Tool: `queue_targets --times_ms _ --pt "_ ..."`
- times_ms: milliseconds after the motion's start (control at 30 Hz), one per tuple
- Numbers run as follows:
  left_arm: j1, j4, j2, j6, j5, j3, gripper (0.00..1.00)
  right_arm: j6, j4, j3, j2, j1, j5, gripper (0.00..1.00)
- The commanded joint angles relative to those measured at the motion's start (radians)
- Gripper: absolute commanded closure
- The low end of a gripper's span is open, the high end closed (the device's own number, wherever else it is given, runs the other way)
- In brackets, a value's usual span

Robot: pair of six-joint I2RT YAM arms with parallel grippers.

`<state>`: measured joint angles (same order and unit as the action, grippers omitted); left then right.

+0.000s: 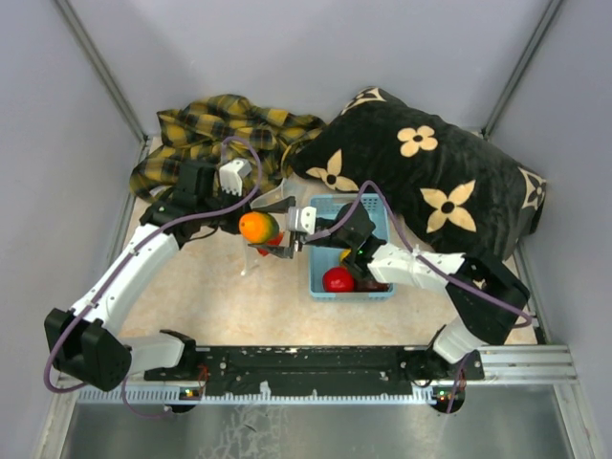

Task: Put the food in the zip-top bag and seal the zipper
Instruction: Place the fake fruit in the zipper food storage bag.

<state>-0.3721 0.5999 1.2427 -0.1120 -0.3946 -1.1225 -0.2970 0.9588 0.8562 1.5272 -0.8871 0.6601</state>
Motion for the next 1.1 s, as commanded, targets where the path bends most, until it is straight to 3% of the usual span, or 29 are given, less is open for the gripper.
queue_targets --times_ms 0,533,833,1067 --pt "0.006 -0.033 -0.024 -0.003 -0.031 0.022 1.0 -0.051 0.104 0.047 0.007 0.019 -0.025 0.61" --pt "0.006 -0.057 -0.042 -0.006 -0.095 0.035 1.0 -0.056 0.093 0.009 0.078 0.085 -0.021 0.51" --pt "0.006 -0.057 -0.04 -0.008 -0.099 0.035 1.0 -0.095 0.031 -0.003 0.072 0.098 -0.069 0.27" --pt "0.007 -0.058 -0.038 -0.011 -0.099 0.036 1.0 -0.086 0.027 -0.005 0.053 0.099 -0.083 0.2"
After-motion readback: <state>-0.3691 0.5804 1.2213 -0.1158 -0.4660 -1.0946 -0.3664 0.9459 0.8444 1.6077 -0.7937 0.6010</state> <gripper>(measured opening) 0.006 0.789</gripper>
